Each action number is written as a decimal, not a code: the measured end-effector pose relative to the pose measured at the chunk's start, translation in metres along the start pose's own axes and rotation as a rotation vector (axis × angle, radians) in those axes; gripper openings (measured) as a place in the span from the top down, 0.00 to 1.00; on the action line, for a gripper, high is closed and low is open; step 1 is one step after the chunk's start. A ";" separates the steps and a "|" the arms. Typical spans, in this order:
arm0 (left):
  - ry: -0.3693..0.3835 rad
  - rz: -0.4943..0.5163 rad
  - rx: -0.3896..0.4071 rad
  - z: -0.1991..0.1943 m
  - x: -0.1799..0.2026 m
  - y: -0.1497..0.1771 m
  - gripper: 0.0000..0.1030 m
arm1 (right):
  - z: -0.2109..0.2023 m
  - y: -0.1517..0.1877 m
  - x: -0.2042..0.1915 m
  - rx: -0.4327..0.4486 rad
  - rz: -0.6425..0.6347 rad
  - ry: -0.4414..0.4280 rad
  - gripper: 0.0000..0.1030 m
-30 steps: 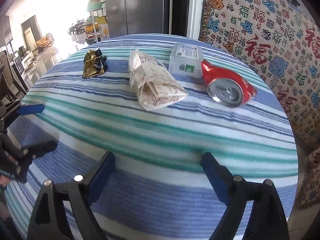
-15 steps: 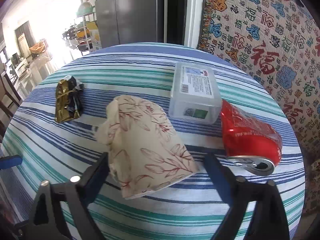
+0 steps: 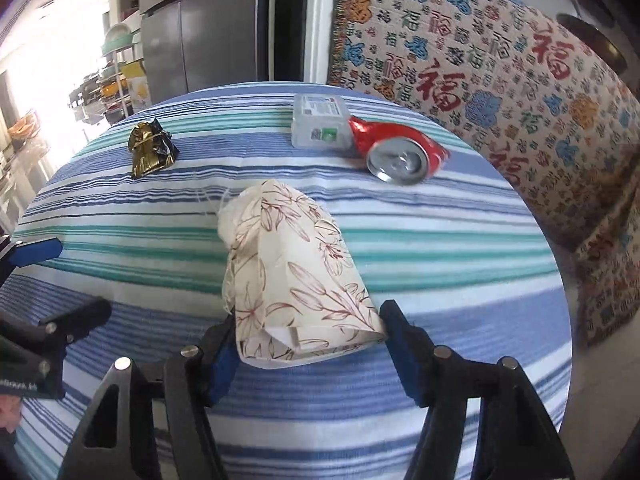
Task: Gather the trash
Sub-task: 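Grasp the floral paper bundle with the right gripper and lift it, then grasp the gold wrapper with the left gripper while the right holds the floral bundle, then carry the gold wrapper and floral bundle toward the blue basket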
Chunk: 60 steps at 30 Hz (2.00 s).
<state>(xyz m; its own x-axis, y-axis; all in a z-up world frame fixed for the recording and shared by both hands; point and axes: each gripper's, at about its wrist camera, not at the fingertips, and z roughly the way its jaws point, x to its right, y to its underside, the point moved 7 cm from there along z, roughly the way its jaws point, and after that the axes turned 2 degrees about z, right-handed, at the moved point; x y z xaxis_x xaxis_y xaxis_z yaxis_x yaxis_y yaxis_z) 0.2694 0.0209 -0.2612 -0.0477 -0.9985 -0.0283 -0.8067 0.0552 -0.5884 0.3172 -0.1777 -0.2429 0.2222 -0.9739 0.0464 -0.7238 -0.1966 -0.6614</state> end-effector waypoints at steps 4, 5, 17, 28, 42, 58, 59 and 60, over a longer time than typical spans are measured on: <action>-0.029 -0.029 -0.013 0.009 -0.008 -0.011 0.00 | -0.003 0.004 -0.001 -0.001 0.003 0.013 0.35; -0.037 -0.042 -0.021 0.012 -0.011 -0.015 0.00 | -0.003 0.004 -0.001 -0.001 0.003 0.013 0.35; -0.157 -0.202 -0.009 0.070 -0.033 -0.093 0.00 | 0.000 0.003 0.000 -0.007 0.021 -0.006 0.35; -0.006 0.036 0.064 0.060 -0.004 -0.099 0.56 | 0.000 0.003 0.000 -0.007 0.031 -0.014 0.35; 0.128 0.171 -0.002 -0.009 0.000 -0.008 0.28 | -0.019 0.027 0.016 0.008 0.065 -0.018 0.32; 0.027 0.062 0.038 0.003 -0.013 -0.015 0.27 | -0.011 0.017 0.017 -0.018 0.051 -0.083 0.33; 0.037 0.078 0.052 0.001 -0.010 -0.017 0.51 | -0.012 0.016 0.018 -0.018 0.046 -0.090 0.34; 0.042 0.097 0.056 -0.001 -0.007 -0.018 0.53 | -0.013 0.017 0.018 -0.021 0.042 -0.095 0.34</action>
<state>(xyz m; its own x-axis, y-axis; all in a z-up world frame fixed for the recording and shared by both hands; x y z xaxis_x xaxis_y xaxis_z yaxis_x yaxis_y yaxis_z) 0.2836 0.0266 -0.2501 -0.1494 -0.9873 -0.0543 -0.7628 0.1501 -0.6290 0.3005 -0.2000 -0.2429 0.2511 -0.9665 -0.0531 -0.7472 -0.1587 -0.6453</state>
